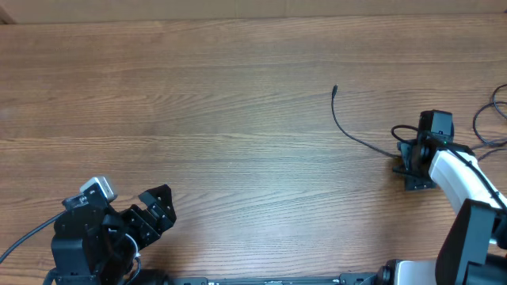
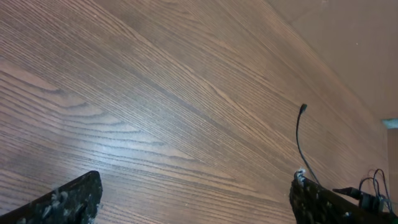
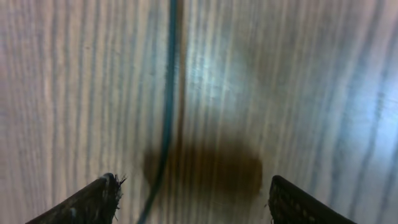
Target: Untangle cables
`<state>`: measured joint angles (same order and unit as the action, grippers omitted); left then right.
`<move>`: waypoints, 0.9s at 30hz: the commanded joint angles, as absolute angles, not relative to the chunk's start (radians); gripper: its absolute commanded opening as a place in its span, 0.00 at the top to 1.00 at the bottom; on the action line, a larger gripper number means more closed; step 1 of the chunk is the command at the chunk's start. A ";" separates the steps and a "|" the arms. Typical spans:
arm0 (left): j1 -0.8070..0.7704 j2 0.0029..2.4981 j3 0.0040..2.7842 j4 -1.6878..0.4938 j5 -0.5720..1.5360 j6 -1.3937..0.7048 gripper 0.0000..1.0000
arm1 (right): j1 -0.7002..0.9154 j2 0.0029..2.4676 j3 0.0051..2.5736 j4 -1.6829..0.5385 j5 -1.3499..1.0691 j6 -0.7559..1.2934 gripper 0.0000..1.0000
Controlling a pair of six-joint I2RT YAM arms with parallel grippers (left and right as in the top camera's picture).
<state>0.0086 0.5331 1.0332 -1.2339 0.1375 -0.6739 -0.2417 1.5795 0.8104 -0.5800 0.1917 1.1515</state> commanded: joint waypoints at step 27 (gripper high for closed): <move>0.013 0.537 1.034 -1.230 0.122 -0.649 0.02 | -0.242 1.724 0.806 -0.420 0.260 1.061 0.96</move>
<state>0.0086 0.5331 1.0332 -1.2339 0.1375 -0.6739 -0.2409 1.6733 0.8131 -0.4282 0.2768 1.1027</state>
